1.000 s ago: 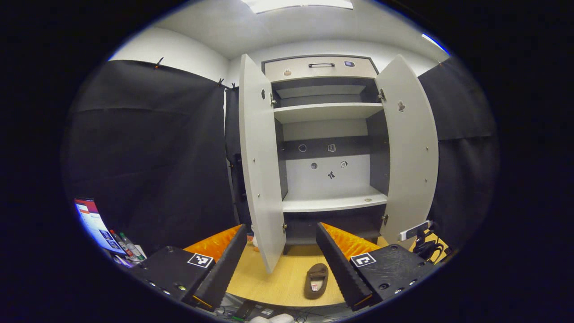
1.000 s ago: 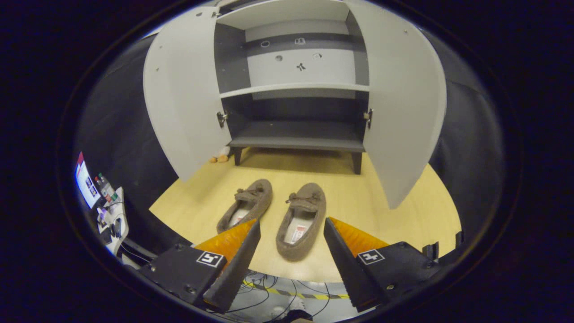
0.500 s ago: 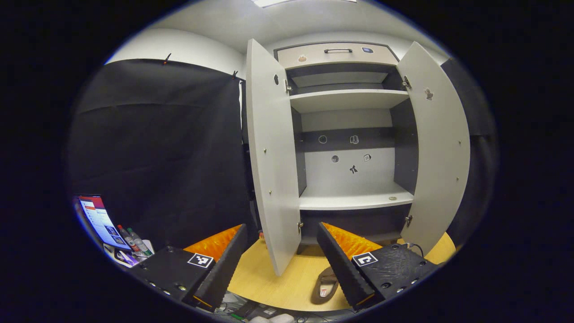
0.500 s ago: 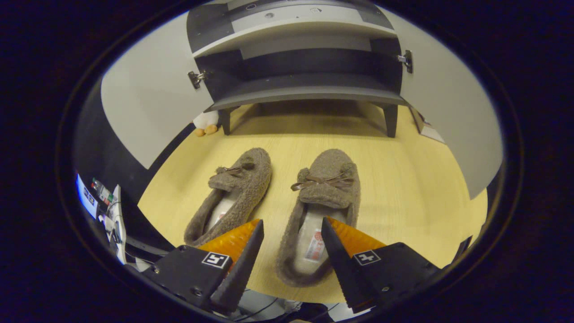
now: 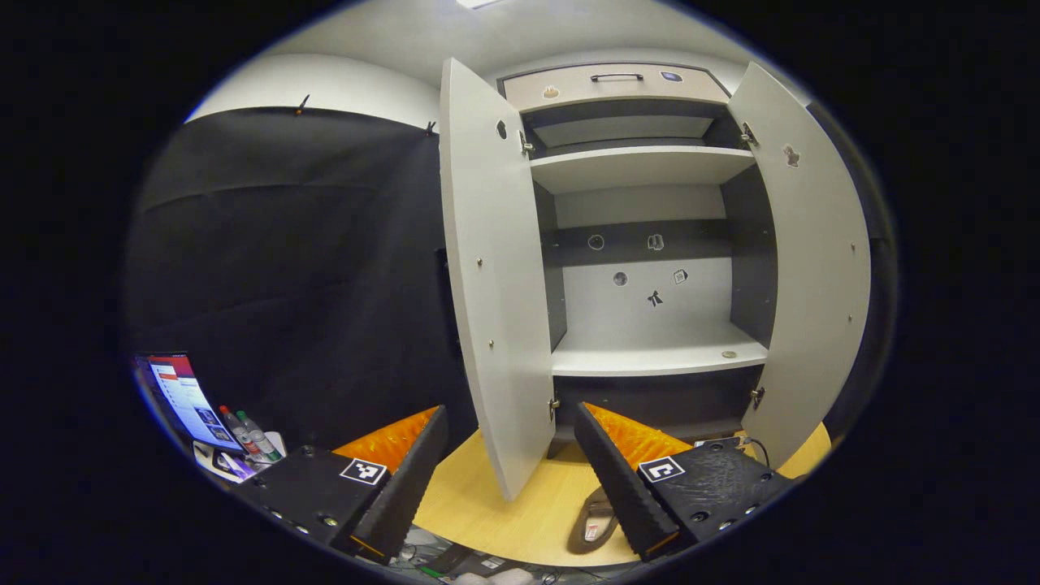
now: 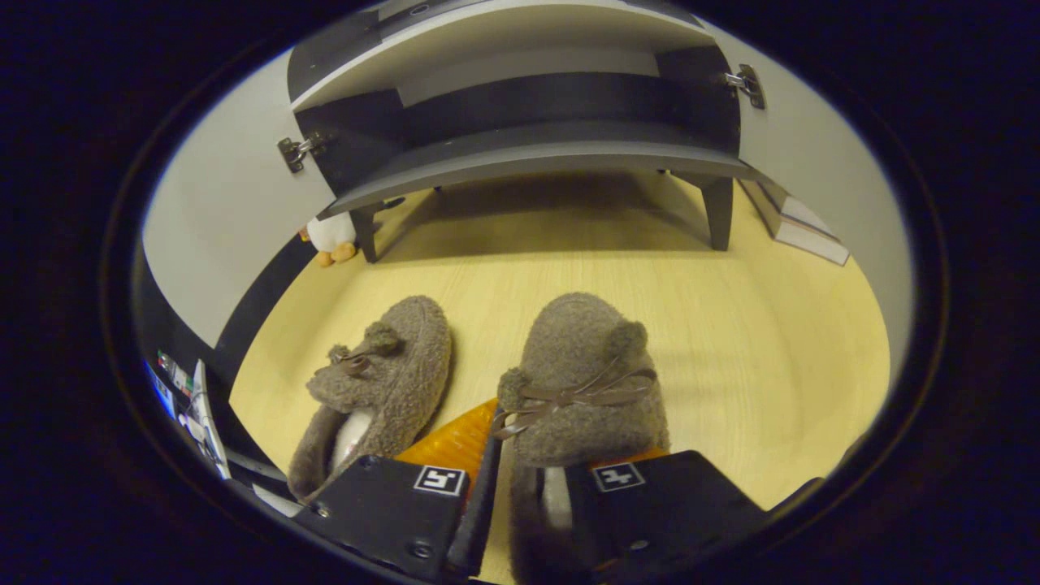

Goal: Grab one shoe with the right hand and put it into the shoe cabinet, grab the other shoe with the left hand and put it into the shoe cabinet; then close the right door with the right hand and the left door with the left hand.

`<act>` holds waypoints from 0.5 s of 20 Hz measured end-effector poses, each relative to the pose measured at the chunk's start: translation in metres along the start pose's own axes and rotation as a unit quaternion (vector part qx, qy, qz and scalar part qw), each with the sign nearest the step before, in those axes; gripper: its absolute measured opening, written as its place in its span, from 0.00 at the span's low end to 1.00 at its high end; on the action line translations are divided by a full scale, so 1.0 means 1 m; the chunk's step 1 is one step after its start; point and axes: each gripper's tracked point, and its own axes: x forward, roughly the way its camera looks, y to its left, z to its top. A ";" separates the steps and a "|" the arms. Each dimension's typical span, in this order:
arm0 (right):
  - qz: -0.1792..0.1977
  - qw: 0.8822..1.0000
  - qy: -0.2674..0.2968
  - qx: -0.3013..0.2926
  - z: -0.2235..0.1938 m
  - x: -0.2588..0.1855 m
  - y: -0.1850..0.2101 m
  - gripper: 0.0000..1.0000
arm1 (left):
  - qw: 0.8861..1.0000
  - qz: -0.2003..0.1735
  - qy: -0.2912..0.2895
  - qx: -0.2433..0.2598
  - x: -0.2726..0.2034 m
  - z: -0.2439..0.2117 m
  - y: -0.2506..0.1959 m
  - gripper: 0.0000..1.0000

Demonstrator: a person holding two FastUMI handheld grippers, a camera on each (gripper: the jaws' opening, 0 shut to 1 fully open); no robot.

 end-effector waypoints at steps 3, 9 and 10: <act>0.001 1.000 0.000 0.018 0.004 0.000 0.002 0.13 | 1.000 -0.014 -0.010 0.002 0.005 0.002 -0.001 0.96; -0.005 0.998 -0.055 0.008 0.044 -0.055 0.006 0.08 | 0.998 -0.064 -0.020 -0.002 0.005 0.001 0.003 1.00; -0.002 0.998 -0.068 0.003 0.055 -0.070 0.011 0.07 | 0.997 -0.070 -0.021 -0.003 0.005 0.002 0.006 0.96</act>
